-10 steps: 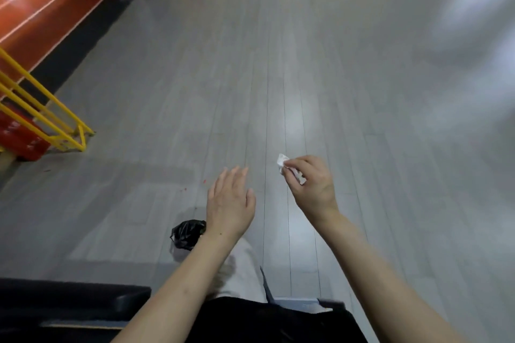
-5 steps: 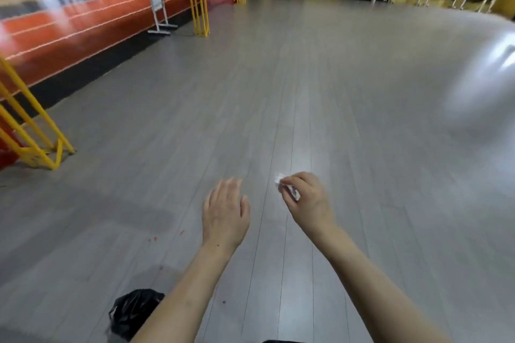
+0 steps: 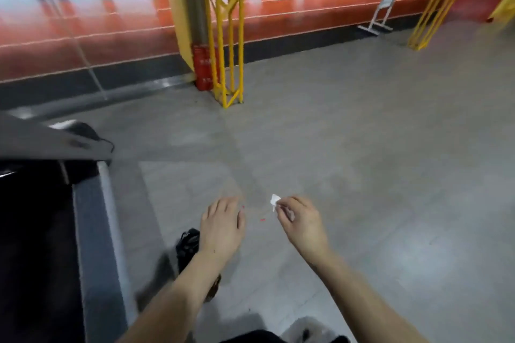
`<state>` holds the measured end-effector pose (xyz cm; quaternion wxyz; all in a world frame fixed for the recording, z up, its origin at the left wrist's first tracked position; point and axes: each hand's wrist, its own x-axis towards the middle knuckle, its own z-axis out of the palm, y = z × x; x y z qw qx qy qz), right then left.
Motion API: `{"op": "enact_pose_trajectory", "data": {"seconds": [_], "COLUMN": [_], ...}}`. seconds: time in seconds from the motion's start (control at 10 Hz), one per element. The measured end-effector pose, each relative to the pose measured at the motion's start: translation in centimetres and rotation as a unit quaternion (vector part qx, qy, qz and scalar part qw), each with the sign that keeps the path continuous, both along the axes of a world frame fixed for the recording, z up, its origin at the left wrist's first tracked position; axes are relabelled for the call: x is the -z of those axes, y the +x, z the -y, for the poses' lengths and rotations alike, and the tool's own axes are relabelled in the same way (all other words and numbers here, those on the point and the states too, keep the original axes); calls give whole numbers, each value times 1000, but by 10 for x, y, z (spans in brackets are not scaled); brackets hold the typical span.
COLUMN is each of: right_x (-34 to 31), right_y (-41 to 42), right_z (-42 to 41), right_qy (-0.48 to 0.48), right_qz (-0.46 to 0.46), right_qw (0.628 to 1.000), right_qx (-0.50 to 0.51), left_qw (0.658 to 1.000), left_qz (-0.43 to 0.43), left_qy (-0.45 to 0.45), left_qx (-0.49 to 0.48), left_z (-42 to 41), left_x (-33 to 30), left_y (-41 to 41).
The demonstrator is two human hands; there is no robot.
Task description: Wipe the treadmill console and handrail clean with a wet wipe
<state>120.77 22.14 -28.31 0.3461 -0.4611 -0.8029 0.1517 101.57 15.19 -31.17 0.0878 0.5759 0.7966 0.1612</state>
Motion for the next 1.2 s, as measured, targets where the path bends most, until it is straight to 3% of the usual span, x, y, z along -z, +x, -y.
{"op": "enact_pose_trajectory", "data": {"seconds": [0.2,0.5,0.9,1.2], "right_x": [44,121,325,384], "right_y": [-78,-147,-250,-269], "right_z": [-52,-36,1,5], "right_qy": [-50,-182,-263,-266], "right_qz": [8,69,156,218], "right_qw": [974,906,891,895], "right_qx": [-220,-377,-335,-284], "left_qw": [972,947,926,923], "left_qz": [16,26,107,122], "left_qy": [5,-84,-204,-201], "left_qx": [-235,-310,-300,-305], "left_z": [30,84,101,117], "left_x": [25,83,273,325], "left_y": [-34,-49,-131,-136]}}
